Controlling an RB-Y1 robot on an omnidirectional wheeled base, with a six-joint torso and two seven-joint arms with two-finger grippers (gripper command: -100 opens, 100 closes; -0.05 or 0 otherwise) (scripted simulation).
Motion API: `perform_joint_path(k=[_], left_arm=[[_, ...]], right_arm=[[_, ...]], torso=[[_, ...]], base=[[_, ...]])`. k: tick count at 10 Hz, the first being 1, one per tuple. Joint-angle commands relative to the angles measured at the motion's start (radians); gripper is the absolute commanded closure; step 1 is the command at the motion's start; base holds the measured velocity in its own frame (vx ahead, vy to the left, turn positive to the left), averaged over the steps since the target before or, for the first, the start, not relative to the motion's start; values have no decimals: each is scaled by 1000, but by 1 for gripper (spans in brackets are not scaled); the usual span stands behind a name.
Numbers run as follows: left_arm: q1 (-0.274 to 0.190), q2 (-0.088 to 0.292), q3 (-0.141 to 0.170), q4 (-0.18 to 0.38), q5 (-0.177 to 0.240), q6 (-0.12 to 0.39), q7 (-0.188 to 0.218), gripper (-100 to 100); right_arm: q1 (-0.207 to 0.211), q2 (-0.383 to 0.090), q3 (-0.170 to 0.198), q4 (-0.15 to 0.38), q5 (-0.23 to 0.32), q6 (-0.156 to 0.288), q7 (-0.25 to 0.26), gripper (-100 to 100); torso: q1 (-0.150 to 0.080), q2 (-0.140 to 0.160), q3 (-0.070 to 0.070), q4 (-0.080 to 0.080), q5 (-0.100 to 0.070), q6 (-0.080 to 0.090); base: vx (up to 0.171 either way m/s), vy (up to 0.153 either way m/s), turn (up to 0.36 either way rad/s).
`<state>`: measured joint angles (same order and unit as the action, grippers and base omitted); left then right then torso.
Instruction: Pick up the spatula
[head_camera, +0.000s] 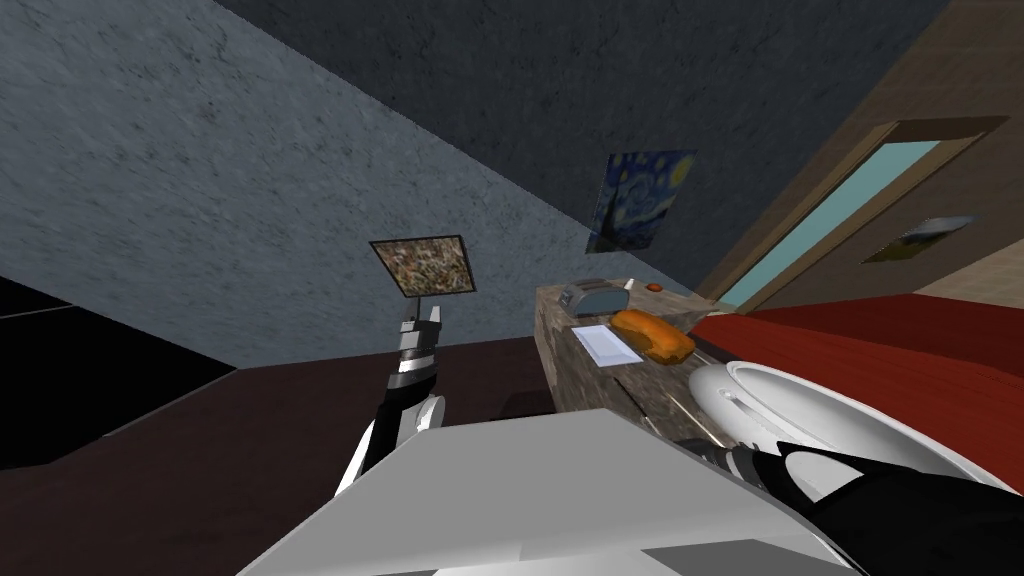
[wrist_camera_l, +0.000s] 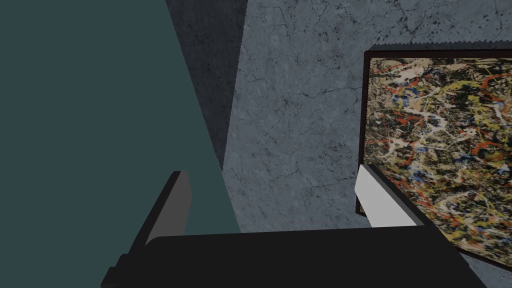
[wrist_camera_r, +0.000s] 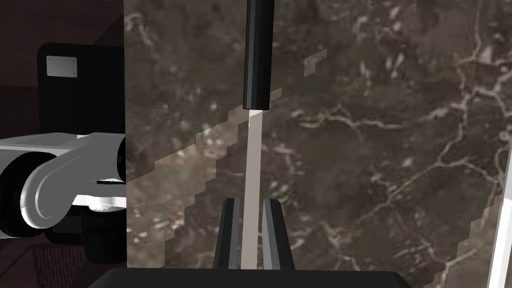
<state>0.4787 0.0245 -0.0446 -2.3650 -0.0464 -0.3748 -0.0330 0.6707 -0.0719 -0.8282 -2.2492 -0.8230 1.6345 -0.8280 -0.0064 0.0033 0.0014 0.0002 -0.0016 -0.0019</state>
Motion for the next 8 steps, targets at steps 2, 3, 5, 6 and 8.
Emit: perform_joint_path(k=[2, 3, 5, 6, 8], left_arm=[[0, 0, 0, 0, 0, 0, 0, 0], [0, 0, 0, 0, 0, 0, 0, 0], [0, 0, 0, 0, 0, 0, 0, 0], [0, 0, 0, 0, 0, 0, 0, 0], [0, 0, 0, 0, 0, 0, 0, 0]], right_arm=[[3, -11, 22, -16, 10, -5, -57, 100], [4, -22, 41, -29, 18, -9, -96, 100], [6, -33, 60, -42, 26, -13, -143, 100], [6, -33, 60, -42, 26, -13, -146, 100], [7, -44, 79, -55, 34, -17, -191, 100]], torso=[[0, 0, 0, 0, 0, 0], [1, 0, 0, 0, 0, 0], [1, -1, 0, 0, 0, 0], [1, -1, 0, 0, 0, -1], [1, -1, -1, 0, 0, 0]], base=[[-64, -17, 83], [-70, -21, 92], [-63, -16, 99], [-53, -16, 75], [-59, -14, 85]])
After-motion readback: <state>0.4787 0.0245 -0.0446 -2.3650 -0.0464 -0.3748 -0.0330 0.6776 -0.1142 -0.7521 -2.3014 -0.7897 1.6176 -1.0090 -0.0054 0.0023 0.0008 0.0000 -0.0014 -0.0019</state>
